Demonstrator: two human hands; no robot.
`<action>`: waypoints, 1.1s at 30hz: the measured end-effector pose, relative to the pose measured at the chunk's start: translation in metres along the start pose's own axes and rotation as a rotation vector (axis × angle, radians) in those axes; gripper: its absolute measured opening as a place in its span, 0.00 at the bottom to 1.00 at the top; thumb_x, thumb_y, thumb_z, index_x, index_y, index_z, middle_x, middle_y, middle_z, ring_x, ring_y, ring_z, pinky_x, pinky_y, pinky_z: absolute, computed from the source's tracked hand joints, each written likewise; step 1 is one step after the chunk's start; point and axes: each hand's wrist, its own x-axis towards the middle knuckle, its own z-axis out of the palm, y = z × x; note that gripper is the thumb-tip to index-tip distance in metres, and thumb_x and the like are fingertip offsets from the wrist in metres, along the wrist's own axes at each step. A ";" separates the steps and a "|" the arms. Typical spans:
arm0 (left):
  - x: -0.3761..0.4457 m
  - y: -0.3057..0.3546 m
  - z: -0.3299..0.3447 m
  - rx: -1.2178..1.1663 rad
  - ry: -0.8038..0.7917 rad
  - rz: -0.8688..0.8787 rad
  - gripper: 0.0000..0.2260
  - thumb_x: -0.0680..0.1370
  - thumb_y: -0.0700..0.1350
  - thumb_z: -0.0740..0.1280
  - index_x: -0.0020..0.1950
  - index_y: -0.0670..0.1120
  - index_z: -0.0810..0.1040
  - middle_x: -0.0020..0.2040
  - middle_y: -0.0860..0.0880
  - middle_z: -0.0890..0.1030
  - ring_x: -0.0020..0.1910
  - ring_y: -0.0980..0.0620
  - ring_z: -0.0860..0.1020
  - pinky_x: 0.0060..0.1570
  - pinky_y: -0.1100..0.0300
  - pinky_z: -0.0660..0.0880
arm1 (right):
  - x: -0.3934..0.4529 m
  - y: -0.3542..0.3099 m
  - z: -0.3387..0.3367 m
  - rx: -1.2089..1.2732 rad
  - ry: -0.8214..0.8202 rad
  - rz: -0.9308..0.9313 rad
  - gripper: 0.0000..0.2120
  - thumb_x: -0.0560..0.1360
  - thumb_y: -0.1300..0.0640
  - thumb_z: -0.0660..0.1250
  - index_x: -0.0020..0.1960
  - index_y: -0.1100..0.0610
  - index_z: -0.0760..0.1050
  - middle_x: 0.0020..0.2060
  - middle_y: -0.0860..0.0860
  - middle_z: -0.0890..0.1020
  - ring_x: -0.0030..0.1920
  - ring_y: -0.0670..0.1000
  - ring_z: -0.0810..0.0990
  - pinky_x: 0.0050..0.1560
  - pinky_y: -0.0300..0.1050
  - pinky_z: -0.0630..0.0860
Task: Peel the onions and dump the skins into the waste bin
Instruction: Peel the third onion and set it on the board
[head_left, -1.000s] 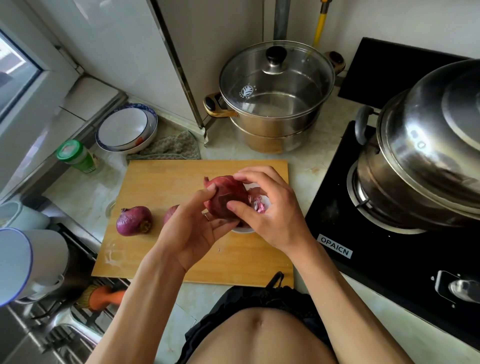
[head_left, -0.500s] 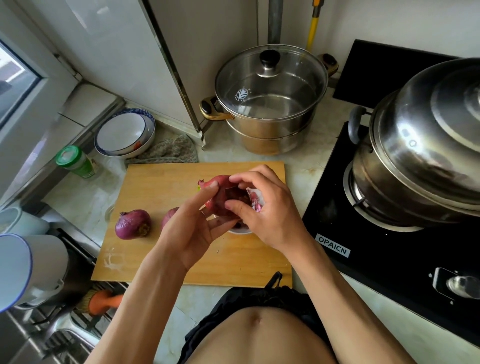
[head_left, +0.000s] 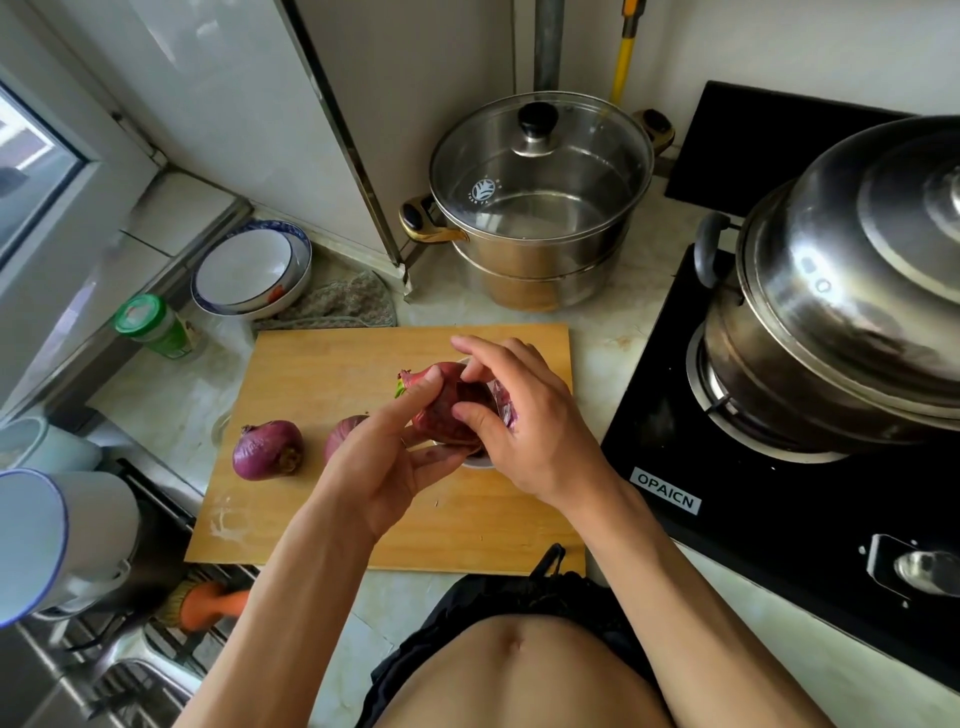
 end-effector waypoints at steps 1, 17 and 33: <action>0.000 0.000 0.000 0.004 0.010 -0.006 0.14 0.70 0.55 0.73 0.51 0.50 0.89 0.42 0.46 0.85 0.31 0.52 0.81 0.33 0.61 0.82 | 0.000 0.001 0.001 -0.010 -0.001 0.004 0.24 0.75 0.61 0.71 0.70 0.60 0.73 0.50 0.50 0.77 0.56 0.52 0.76 0.60 0.44 0.73; 0.002 -0.006 -0.006 0.007 0.058 -0.037 0.16 0.69 0.59 0.74 0.48 0.49 0.88 0.43 0.45 0.83 0.37 0.48 0.81 0.30 0.62 0.80 | 0.001 0.001 0.007 -0.015 -0.018 -0.043 0.19 0.74 0.65 0.71 0.65 0.61 0.76 0.51 0.51 0.79 0.56 0.50 0.75 0.60 0.40 0.73; 0.000 -0.011 -0.004 0.003 0.071 -0.076 0.25 0.67 0.60 0.74 0.53 0.42 0.84 0.36 0.43 0.84 0.35 0.45 0.85 0.28 0.63 0.80 | 0.001 0.004 0.008 -0.030 -0.045 -0.060 0.10 0.74 0.65 0.71 0.55 0.61 0.79 0.48 0.52 0.80 0.51 0.51 0.76 0.54 0.45 0.75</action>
